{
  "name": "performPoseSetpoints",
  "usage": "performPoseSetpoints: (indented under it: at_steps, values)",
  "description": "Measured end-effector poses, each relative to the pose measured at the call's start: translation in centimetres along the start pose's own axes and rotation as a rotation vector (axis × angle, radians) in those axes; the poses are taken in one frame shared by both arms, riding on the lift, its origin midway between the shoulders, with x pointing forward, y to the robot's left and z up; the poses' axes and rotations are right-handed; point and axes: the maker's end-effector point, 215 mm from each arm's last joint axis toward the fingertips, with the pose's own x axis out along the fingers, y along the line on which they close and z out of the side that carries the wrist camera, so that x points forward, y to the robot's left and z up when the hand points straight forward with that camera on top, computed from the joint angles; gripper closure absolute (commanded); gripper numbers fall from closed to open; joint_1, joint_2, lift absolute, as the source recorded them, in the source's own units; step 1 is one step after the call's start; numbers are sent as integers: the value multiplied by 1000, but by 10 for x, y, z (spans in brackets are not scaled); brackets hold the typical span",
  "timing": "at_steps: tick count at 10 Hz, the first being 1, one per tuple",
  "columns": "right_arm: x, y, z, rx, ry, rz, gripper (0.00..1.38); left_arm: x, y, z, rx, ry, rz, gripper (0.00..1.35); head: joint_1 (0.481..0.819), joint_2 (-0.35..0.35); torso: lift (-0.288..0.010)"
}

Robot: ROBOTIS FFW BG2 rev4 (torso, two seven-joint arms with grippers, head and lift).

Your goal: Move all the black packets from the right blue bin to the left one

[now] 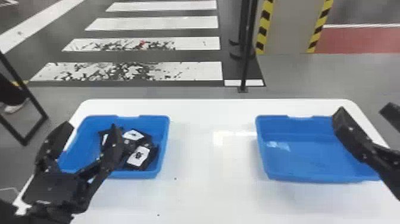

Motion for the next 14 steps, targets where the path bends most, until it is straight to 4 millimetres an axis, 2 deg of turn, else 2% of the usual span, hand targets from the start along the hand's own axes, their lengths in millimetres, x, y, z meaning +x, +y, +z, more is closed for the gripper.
performPoseSetpoints:
  at_steps: [2,6,11,14]
  values:
    - [-27,-13,-11,-14,46,-63,130,-21,5,-4,7,81,17,199,695,17,-140]
    - [-66,-12,-39,-34,156,-109,130,-42,14,10,40,82,40,199,695,28,-140]
    - [-74,-15,-60,-15,199,-112,130,-49,8,14,40,105,30,199,695,17,-140]
    - [-74,-16,-63,-2,200,-112,130,-49,10,16,49,98,32,199,695,19,-140]
